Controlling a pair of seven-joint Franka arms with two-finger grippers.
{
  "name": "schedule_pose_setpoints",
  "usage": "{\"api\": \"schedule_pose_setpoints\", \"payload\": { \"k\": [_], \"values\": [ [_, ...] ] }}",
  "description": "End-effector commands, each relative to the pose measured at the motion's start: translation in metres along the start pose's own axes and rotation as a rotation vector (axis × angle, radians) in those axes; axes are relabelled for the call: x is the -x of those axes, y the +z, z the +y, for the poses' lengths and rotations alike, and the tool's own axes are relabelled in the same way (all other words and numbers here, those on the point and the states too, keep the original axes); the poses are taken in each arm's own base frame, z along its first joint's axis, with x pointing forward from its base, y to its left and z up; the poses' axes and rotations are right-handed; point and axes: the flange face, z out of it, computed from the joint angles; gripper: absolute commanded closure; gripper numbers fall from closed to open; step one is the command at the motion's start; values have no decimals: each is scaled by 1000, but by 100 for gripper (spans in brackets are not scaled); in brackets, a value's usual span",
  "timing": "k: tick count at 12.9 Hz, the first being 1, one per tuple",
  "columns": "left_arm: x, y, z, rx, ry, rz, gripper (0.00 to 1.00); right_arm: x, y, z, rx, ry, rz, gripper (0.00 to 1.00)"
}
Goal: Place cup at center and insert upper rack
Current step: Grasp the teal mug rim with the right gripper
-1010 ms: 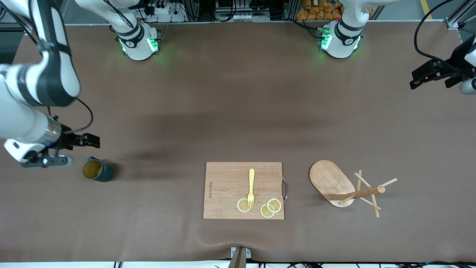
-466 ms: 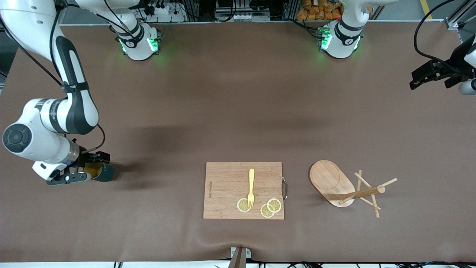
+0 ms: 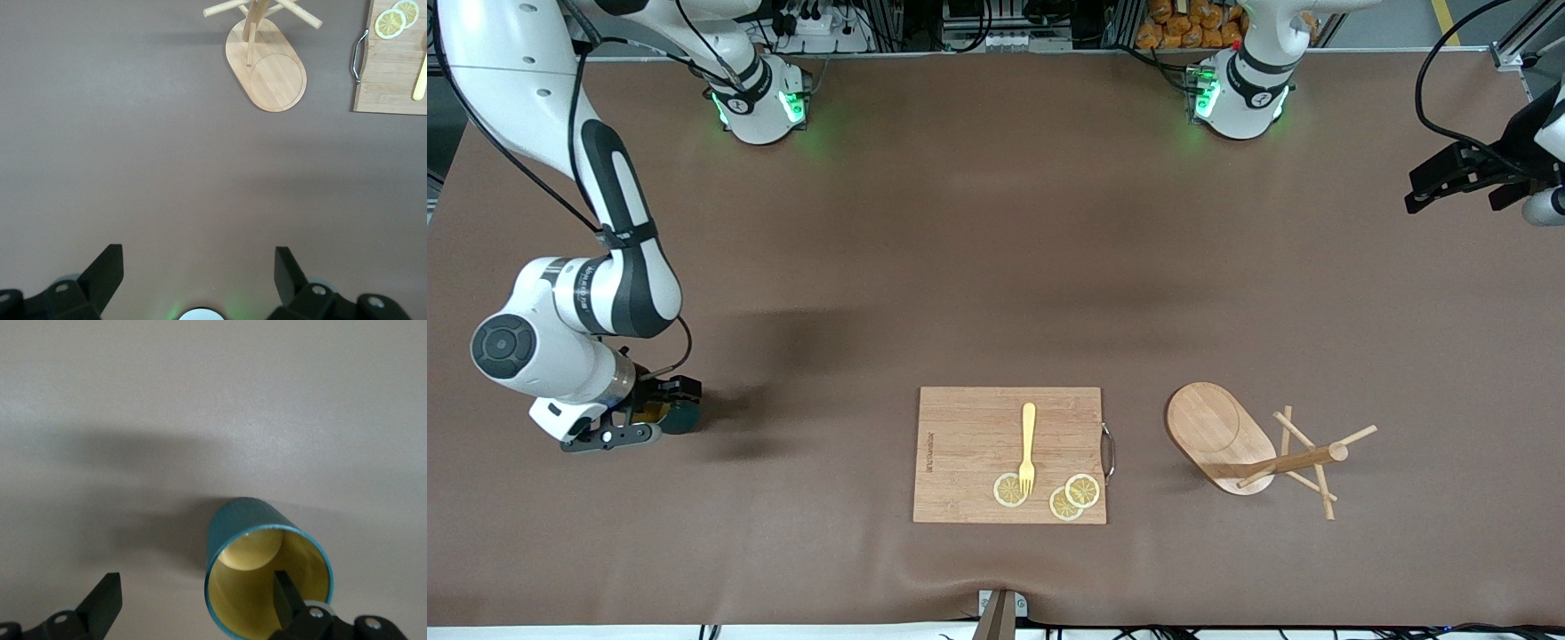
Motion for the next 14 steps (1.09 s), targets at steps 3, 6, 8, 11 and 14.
{"api": "schedule_pose_setpoints", "payload": {
  "k": [3, 6, 8, 11, 14],
  "values": [
    [-2, -2, 1, -4, -10, -1, 0, -1, 23, 5, 1, -50, -16, 22],
    [3, -11, -5, 3, -14, 12, 0, 1, 24, 14, 0, -125, -20, 90],
    [3, -9, -8, 3, -11, 9, 0, 2, 30, 13, -1, -129, -34, 100],
    [2, -8, -4, 5, -19, 7, 0, 2, 29, 15, 2, -127, -32, 100],
    [3, -9, -4, 7, -18, 7, 0, -3, 19, 4, 2, -145, -17, 100]
  ]
}}
